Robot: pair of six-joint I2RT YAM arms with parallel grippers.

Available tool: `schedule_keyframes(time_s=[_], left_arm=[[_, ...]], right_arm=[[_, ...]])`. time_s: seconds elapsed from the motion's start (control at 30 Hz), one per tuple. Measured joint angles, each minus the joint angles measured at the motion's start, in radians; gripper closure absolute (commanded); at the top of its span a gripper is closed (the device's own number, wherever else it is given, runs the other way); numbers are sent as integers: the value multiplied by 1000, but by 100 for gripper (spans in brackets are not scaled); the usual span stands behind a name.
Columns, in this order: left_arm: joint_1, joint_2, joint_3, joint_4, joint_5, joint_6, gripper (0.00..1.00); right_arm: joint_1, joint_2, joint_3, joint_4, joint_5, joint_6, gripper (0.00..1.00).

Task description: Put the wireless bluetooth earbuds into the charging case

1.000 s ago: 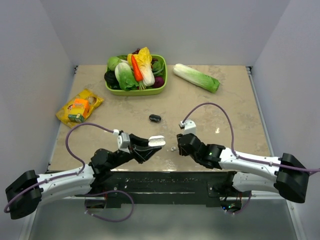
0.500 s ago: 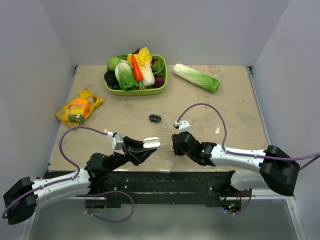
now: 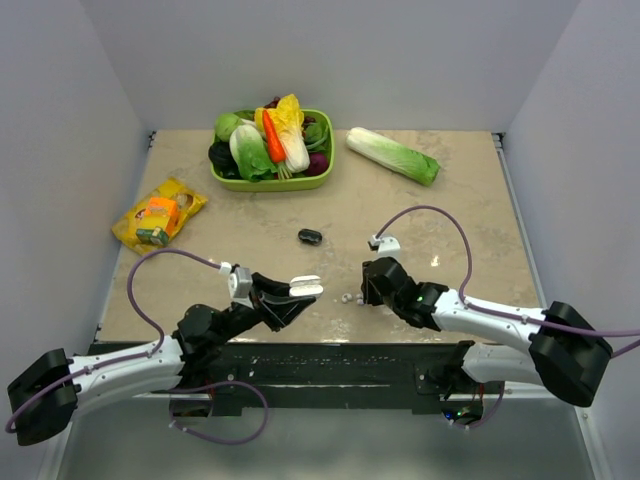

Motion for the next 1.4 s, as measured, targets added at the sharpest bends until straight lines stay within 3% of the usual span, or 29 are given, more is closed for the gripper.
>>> schedule_keyframes(time_s=[0.53, 1.4], left_arm=[[0, 43, 0, 21, 11, -10, 100], [0, 55, 0, 48, 24, -11, 100]], right_arm=[[-5, 69, -1, -32, -45, 46, 70], [-11, 119, 25, -18, -109, 54, 58]])
